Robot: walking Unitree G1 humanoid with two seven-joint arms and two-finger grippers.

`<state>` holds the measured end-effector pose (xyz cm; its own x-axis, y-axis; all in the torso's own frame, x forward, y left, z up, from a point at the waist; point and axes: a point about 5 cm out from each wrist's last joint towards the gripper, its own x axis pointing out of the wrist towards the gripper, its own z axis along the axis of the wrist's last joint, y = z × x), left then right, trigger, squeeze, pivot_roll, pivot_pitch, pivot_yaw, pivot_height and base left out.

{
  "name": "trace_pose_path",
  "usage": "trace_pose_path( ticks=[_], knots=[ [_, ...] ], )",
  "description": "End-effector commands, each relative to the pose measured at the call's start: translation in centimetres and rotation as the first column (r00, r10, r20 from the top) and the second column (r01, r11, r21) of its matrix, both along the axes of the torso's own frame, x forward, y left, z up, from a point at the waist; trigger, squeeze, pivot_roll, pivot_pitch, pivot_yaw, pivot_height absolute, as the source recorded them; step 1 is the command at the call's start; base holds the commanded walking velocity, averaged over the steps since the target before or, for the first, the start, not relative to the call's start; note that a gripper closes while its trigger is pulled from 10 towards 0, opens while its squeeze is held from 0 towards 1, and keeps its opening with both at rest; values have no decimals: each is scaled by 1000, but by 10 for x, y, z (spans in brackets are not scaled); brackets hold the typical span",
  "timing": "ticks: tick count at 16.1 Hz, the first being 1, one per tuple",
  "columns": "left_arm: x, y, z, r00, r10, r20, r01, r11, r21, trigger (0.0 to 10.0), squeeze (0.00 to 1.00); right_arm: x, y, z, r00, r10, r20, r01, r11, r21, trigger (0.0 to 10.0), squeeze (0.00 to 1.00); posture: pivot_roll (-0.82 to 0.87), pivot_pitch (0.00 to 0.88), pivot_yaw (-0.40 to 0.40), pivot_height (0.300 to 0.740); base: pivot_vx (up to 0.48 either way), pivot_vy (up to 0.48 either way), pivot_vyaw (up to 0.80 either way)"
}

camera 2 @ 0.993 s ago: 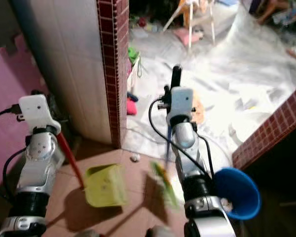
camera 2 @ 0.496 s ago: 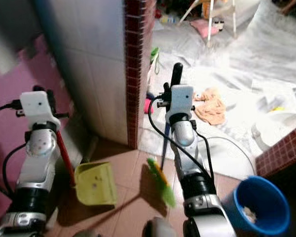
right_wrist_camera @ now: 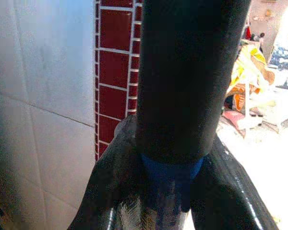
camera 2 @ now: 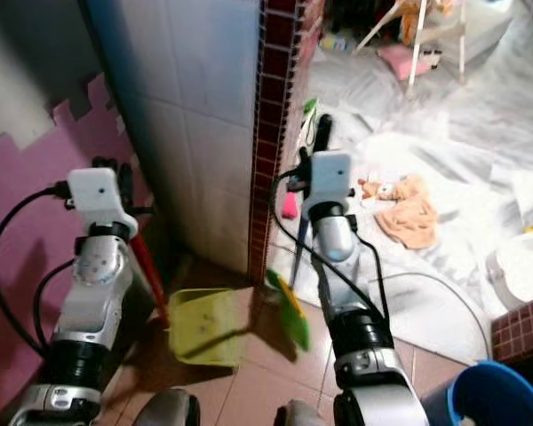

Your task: Sweep floor

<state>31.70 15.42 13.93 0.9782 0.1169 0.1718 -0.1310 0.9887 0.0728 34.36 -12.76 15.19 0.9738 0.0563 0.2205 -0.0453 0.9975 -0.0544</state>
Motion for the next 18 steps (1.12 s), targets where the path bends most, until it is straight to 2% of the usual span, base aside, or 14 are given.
trace_pose_path(
  ticks=[1,7,10,11,13,16,17,18],
  knots=[
    [1,-2,10,999,-7,46,7,1000,-6,10000,0,2,-1,10,999,4,45,-3,1000,-21,10000,0,-20,45,-45,740,0,0,0],
    [10,-5,2,1000,25,5,-25,998,51,10000,0,8,5,17,997,20,74,-16,999,-43,10000,0,-28,56,-42,740,0,0,0],
    [10,-5,2,1000,25,5,-25,998,51,10000,0,8,5,17,997,20,74,-16,999,-43,10000,0,-28,56,-42,740,0,0,0],
    [13,-3,0,998,55,21,-57,995,82,10000,0,7,7,19,996,35,82,-32,999,-39,10000,0,-82,93,-26,740,0,0,0],
    [18,-5,1,994,79,74,-87,989,117,10000,0,1,8,21,993,53,107,-49,998,-43,10000,0,-100,119,-28,740,0,0,0],
    [25,-17,-1,993,57,101,-71,987,144,10000,0,-11,5,17,992,91,87,-89,995,-34,10000,0,-147,183,-44,740,0,0,0],
    [25,-20,-1,993,45,107,-61,987,147,10000,0,-15,2,17,992,92,87,-90,995,-33,10000,0,-161,200,-51,740,0,0,0],
    [29,-25,-5,995,39,92,-49,992,117,10000,0,-18,-2,15,993,83,80,-80,996,-42,10000,0,-186,224,-56,740,0,0,0]
  ],
)
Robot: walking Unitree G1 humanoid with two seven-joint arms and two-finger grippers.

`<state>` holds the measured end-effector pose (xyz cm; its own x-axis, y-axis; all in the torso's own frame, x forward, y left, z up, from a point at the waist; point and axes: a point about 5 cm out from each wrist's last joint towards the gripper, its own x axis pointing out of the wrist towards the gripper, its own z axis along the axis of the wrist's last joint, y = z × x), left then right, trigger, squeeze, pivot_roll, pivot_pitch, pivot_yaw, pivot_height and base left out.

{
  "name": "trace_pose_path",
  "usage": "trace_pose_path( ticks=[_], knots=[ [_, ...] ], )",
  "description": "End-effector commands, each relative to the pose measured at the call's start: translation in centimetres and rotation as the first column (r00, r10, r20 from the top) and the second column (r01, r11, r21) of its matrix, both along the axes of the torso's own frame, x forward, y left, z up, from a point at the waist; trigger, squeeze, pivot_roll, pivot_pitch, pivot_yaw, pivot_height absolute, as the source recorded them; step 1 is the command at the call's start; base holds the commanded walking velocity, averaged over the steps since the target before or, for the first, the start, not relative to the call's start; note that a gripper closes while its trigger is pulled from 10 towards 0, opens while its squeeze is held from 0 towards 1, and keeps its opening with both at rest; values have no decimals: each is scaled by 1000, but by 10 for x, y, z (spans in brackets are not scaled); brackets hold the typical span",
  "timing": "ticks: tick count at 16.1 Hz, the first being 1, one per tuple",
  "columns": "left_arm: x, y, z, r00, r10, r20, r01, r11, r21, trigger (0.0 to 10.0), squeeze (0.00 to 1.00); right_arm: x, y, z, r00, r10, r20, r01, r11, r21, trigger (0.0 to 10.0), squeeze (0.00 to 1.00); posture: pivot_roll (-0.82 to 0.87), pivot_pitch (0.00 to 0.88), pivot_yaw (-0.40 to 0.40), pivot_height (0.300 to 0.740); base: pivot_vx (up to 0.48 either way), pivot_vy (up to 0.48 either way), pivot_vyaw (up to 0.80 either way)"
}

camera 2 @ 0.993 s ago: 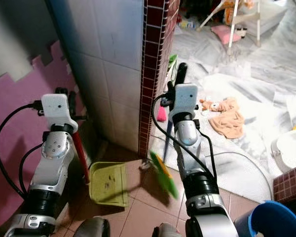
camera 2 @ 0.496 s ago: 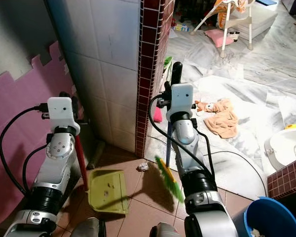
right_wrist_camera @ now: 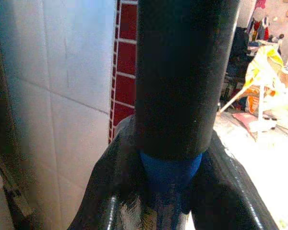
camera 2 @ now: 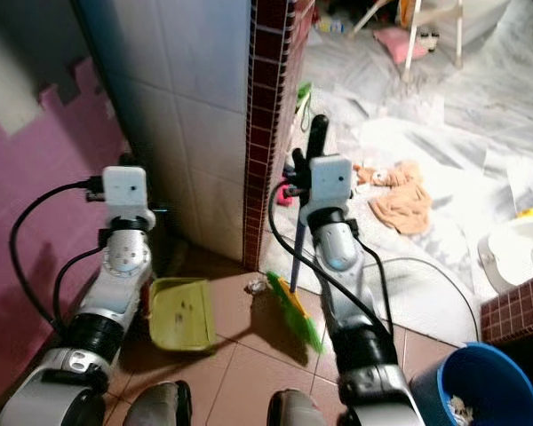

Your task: Sweep floor

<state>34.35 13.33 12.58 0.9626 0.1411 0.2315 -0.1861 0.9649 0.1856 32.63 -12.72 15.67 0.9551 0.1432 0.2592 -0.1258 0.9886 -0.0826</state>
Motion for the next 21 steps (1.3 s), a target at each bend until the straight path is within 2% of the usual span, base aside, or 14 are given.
trace_pose_path(
  ticks=[1,2,3,4,6,9,13,16,17,19,21],
  knots=[
    [6,-9,7,999,-16,38,17,1000,-23,10000,0,-3,-6,10,999,-11,36,11,1000,-23,10000,0,-201,236,-61,740,0,0,0],
    [7,-12,6,999,-11,38,12,999,-31,10000,0,-4,-7,10,999,-15,38,16,999,-27,10000,0,-210,244,-60,740,0,0,0],
    [11,-24,5,999,-28,26,29,998,-55,10000,0,-5,-8,13,999,-31,42,32,999,-27,10000,0,-226,255,-65,740,0,0,0],
    [13,-29,5,999,-43,21,44,997,-68,10000,0,-5,-8,15,998,-36,43,37,999,-24,10000,0,-237,263,-67,740,0,0,0],
    [12,-43,4,995,-97,13,98,992,-85,10000,0,-4,-3,20,998,-44,52,44,999,-8,10000,0,-243,274,-66,740,0,0,0],
    [8,-55,-4,987,-161,2,160,981,-108,10000,0,-3,8,22,998,-35,47,34,999,33,10000,0,-246,278,-65,740,0,0,0],
    [4,-62,-13,978,-208,-25,204,973,-108,10000,0,4,20,22,998,-50,36,48,998,40,10000,0,-237,275,-70,740,0,0,0],
    [4,-63,-16,977,-209,-39,204,973,-109,10000,0,11,23,35,992,-70,103,75,996,-44,10000,0,-236,270,-73,740,0,0,0],
    [4,-64,-16,976,-214,-41,208,971,-113,10000,0,19,26,51,983,-46,176,59,995,-75,10000,0,-234,265,-77,740,0,0,0],
    [4,-65,-17,975,-217,-43,211,971,-115,10000,0,28,32,64,980,-7,198,10,1000,-14,10000,0,-234,261,-80,740,0,0,0],
    [5,-65,-17,975,-216,-45,209,971,-113,10000,0,32,37,72,975,26,222,-27,1000,0,10000,0,-232,258,-84,740,0,0,0]
  ],
)
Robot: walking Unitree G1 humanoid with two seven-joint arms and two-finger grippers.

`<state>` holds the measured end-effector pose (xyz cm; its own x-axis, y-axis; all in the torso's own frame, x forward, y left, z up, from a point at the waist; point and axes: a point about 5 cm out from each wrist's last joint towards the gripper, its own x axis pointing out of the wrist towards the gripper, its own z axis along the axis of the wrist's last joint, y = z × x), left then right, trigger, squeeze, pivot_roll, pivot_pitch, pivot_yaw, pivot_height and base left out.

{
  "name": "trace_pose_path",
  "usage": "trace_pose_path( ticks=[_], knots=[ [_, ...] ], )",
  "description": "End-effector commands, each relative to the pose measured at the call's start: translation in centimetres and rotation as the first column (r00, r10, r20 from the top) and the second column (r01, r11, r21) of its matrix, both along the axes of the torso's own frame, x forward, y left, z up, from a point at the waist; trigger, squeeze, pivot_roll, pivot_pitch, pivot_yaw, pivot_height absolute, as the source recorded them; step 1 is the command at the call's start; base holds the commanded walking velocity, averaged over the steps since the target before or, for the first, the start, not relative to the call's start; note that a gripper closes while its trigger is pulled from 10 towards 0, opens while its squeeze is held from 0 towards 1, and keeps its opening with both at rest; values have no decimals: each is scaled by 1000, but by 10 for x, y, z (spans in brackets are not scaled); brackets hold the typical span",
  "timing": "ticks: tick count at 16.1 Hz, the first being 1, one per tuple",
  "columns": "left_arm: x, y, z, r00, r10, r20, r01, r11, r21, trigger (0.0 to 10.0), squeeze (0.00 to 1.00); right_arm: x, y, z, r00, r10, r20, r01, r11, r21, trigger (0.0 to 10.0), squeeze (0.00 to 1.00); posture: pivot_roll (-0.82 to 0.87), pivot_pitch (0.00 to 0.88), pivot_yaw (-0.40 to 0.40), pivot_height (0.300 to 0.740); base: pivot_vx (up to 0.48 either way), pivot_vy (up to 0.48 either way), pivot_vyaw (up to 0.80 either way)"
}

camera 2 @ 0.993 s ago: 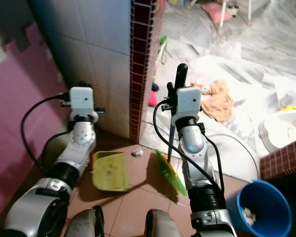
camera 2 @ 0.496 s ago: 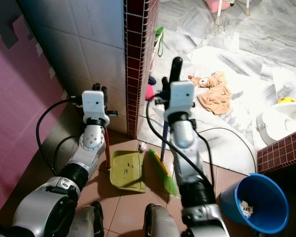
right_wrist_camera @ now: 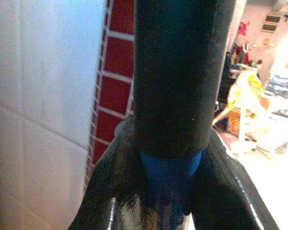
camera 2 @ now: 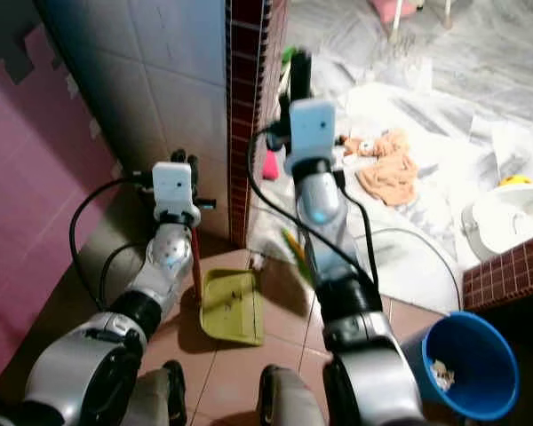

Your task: Sweep floor

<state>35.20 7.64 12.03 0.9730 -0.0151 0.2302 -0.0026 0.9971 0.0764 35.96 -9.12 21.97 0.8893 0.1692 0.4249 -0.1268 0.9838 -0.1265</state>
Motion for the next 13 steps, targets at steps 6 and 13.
trace_pose_path(
  ticks=[6,13],
  knots=[
    [-3,-8,-12,997,-32,-70,33,999,13,10000,0,-6,35,-14,959,277,-53,-270,956,112,10000,0,-222,252,-87,740,0,0,0],
    [0,-9,-10,995,-42,-92,43,999,0,10000,0,-9,-15,-32,970,205,-133,-214,975,-65,10000,0,-233,231,-85,740,0,0,0]
  ],
)
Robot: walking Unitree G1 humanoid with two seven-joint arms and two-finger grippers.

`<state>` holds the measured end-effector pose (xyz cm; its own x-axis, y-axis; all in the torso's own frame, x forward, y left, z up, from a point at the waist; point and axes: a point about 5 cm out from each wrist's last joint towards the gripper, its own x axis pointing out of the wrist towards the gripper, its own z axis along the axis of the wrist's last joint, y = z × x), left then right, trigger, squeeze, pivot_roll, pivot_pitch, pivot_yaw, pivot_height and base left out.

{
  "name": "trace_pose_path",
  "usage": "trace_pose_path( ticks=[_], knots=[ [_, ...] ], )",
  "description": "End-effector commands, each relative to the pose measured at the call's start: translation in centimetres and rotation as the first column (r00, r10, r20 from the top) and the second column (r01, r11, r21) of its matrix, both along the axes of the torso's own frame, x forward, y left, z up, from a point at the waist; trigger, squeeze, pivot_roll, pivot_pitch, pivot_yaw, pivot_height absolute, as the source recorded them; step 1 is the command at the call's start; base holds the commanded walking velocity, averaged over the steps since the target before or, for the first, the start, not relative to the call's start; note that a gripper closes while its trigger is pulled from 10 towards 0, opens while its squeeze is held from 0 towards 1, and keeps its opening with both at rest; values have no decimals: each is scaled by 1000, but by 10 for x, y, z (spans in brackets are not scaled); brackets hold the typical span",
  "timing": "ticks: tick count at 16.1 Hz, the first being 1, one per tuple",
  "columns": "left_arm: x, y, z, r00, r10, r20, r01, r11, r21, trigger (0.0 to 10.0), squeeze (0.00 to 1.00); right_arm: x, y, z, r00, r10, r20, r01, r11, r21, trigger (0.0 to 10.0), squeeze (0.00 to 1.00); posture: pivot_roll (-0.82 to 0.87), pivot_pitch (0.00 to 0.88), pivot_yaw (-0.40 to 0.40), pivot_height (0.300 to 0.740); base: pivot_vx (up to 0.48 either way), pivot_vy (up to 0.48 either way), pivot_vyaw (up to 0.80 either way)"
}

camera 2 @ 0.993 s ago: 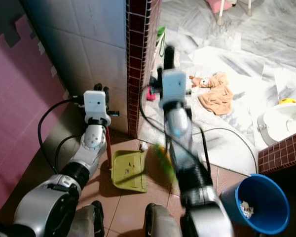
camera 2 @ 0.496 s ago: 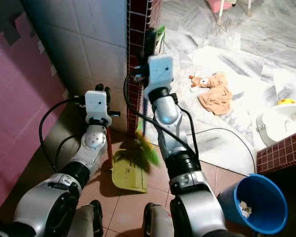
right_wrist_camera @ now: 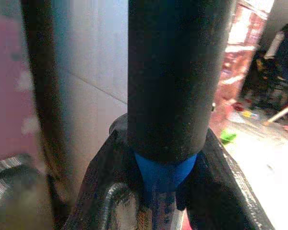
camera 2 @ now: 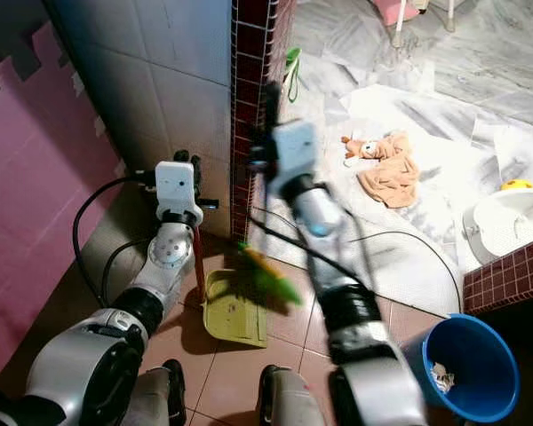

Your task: Sweep floor

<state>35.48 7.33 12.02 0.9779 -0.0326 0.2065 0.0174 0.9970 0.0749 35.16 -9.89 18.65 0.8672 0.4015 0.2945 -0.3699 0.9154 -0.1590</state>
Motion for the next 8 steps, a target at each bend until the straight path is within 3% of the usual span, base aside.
trace_pose_path(
  ticks=[1,5,8],
  knots=[
    [-1,-6,-9,997,-23,-70,22,1000,-6,10000,0,-1,-12,0,999,-33,-2,33,999,-23,10000,0,-233,231,-84,740,0,0,0],
    [-11,-4,-21,996,-6,-93,2,999,-41,10000,0,-5,-33,-18,993,-95,-64,91,993,-74,10000,0,-208,220,-70,740,0,0,0],
    [-11,7,-24,994,38,-99,-41,999,-24,10000,0,-8,-32,-27,986,-85,-145,78,996,-53,10000,0,-202,205,-61,740,0,0,0]
  ],
)
